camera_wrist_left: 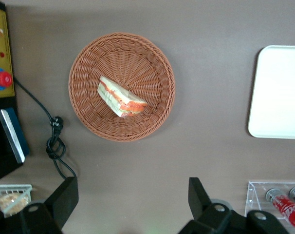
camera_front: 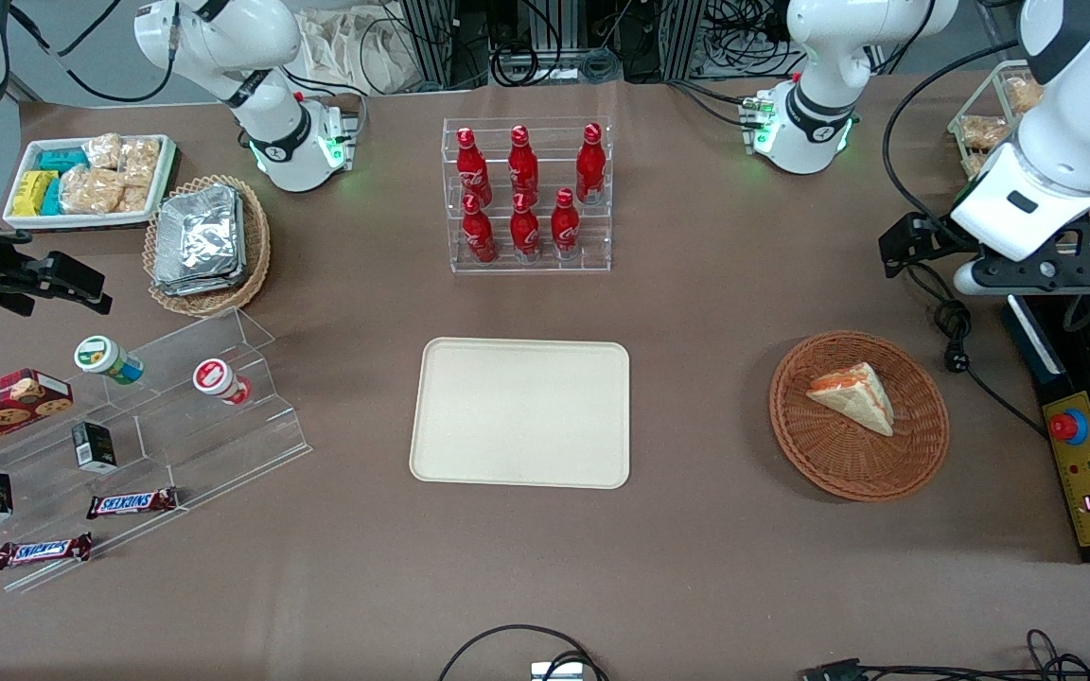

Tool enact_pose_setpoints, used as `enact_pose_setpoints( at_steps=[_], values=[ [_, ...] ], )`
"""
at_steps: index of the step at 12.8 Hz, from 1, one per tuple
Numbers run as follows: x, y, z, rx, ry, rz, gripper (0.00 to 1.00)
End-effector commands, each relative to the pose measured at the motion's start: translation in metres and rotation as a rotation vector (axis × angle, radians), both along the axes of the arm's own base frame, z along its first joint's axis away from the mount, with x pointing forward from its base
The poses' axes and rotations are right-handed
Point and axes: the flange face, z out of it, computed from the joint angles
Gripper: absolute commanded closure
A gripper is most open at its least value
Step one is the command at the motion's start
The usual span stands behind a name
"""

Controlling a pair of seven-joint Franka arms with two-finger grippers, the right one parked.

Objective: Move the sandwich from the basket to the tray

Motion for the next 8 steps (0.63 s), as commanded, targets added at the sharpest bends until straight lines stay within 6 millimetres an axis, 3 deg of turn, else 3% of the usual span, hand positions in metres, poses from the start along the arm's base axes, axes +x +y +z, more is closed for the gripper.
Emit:
enact_pose_setpoints(
  at_steps=[1, 3, 5, 8],
  values=[
    [0.0, 0.002, -0.016, 0.012, 0.031, 0.091, 0.0],
    [0.018, 0.016, -0.051, 0.02, 0.073, 0.239, 0.0],
    [0.045, 0.024, -0.104, 0.041, 0.069, 0.454, 0.0],
    [0.055, 0.033, -0.175, 0.135, 0.025, 0.677, 0.0]
  ],
)
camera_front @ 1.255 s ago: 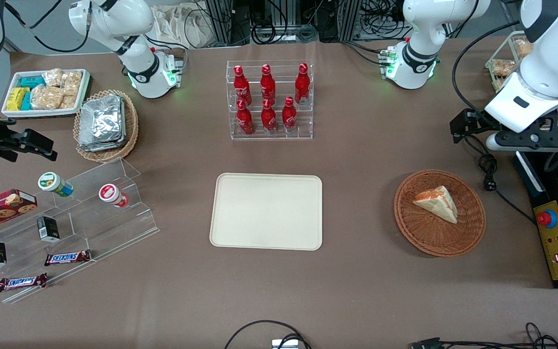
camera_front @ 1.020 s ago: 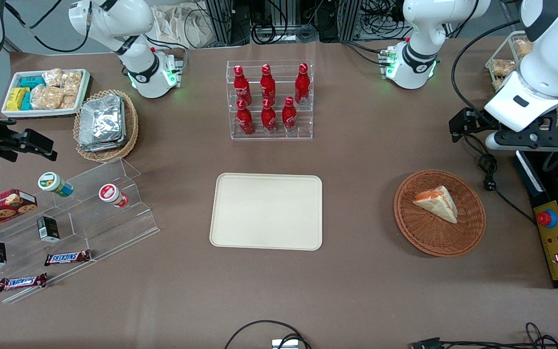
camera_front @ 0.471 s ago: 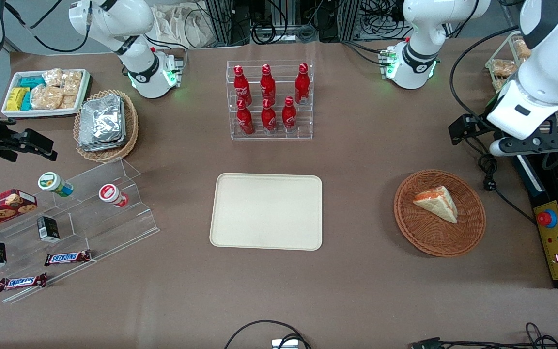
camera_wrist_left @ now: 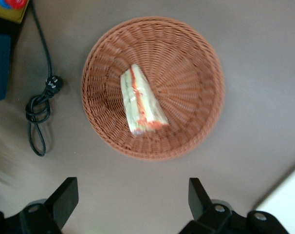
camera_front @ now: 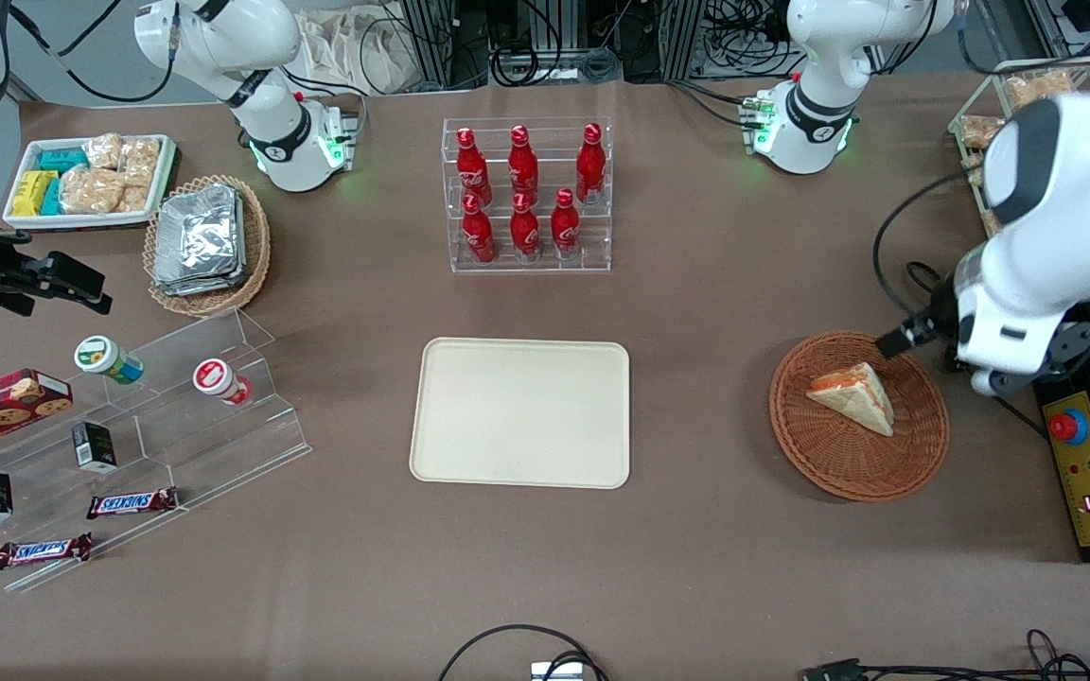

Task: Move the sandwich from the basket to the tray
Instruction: 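Lower the open left gripper over the wrapped sandwich in the basket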

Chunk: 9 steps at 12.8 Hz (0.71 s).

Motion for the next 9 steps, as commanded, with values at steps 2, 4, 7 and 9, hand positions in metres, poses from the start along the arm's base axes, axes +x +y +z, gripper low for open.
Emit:
enact_pose_setpoints(
  at_steps=[2, 4, 7, 9],
  values=[
    [0.003, 0.028, -0.064, 0.067, -0.045, 0.274, 0.0],
    [-0.003, 0.039, -0.104, 0.054, -0.031, 0.333, 0.0],
    [0.0, 0.047, -0.144, 0.047, -0.093, 0.474, 0.0],
    [0.002, 0.043, -0.149, 0.047, -0.108, 0.516, 0.0]
  ],
)
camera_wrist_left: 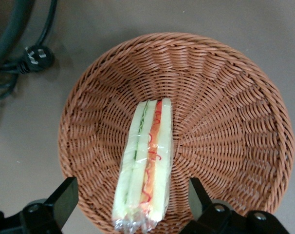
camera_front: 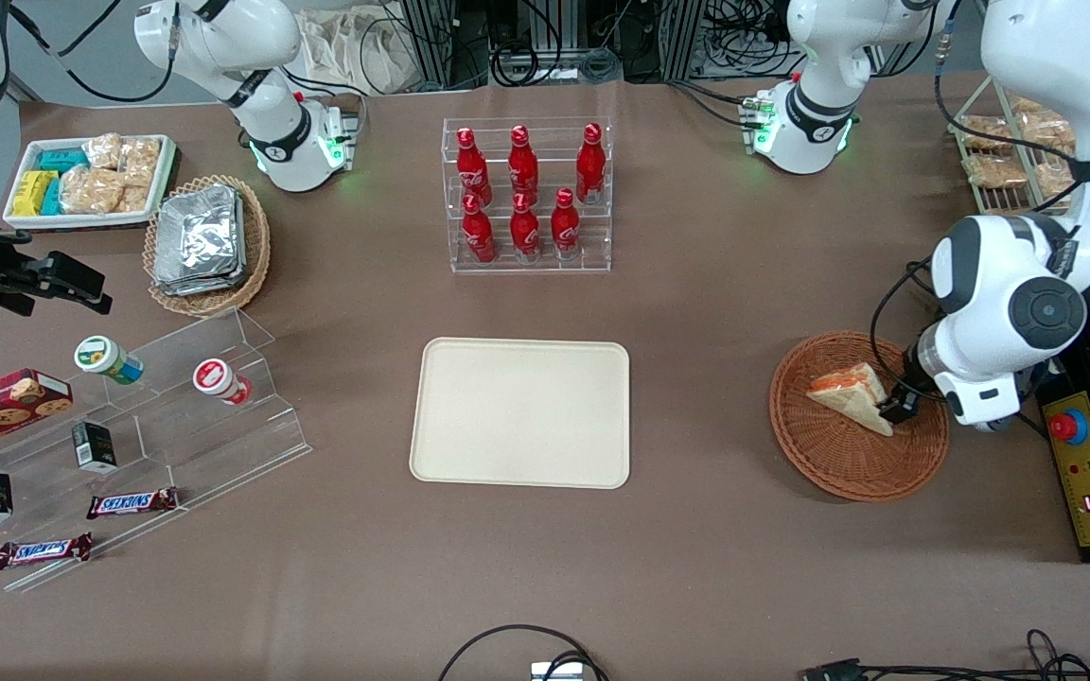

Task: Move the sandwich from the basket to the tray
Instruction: 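Lower the open left gripper over the wrapped sandwich in the basket, then close the left gripper on the sandwich's wrapped end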

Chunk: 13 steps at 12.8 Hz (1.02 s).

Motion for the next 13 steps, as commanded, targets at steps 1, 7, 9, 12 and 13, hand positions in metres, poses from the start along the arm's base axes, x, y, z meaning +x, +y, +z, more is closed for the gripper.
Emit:
enact_pose_setpoints(
  at_steps=[1, 7, 9, 12, 13],
  values=[
    [-0.002, -0.008, -0.003, -0.001, -0.028, 0.058, 0.0],
    [-0.035, -0.024, -0.036, -0.009, -0.041, 0.065, 0.0],
    [-0.036, -0.029, -0.04, -0.01, -0.035, 0.057, 0.0],
    [-0.036, -0.029, -0.044, -0.012, -0.038, 0.057, 0.13],
    [-0.036, -0.03, -0.045, -0.013, -0.046, 0.056, 0.22]
  ],
)
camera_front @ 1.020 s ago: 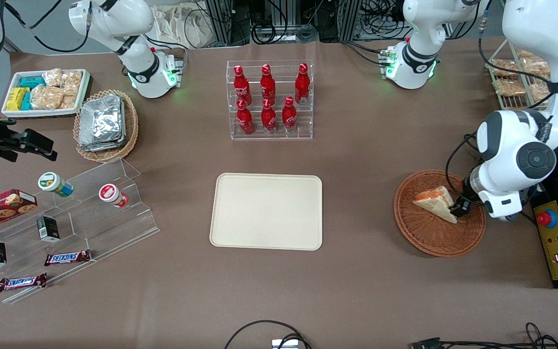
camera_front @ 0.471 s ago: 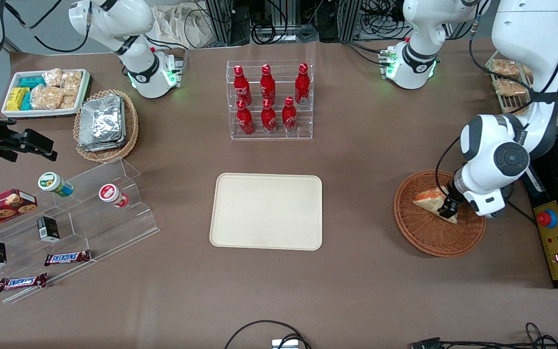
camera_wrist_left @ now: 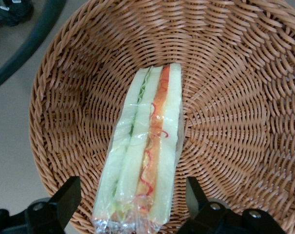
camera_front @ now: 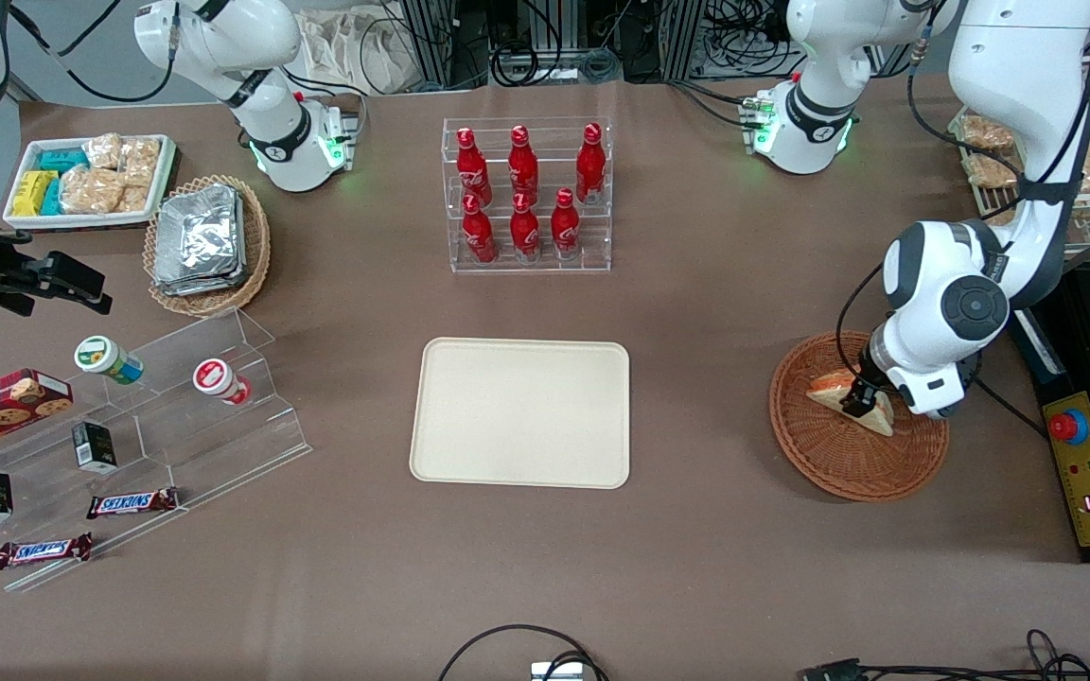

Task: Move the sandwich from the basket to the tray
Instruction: 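Close the left gripper on the sandwich's wrapped end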

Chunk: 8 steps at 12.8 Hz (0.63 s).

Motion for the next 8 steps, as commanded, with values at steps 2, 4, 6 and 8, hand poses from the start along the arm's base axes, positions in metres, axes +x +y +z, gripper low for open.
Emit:
enact_pose_setpoints(
  at_steps=[2, 4, 6, 8],
  values=[
    [-0.006, -0.003, 0.002, -0.004, -0.024, 0.017, 0.71],
    [-0.004, -0.002, 0.002, -0.004, -0.026, 0.012, 1.0],
    [0.003, -0.003, 0.018, -0.002, -0.038, 0.0, 1.0],
    [0.013, -0.012, 0.051, 0.013, 0.016, -0.088, 1.0]
  ],
)
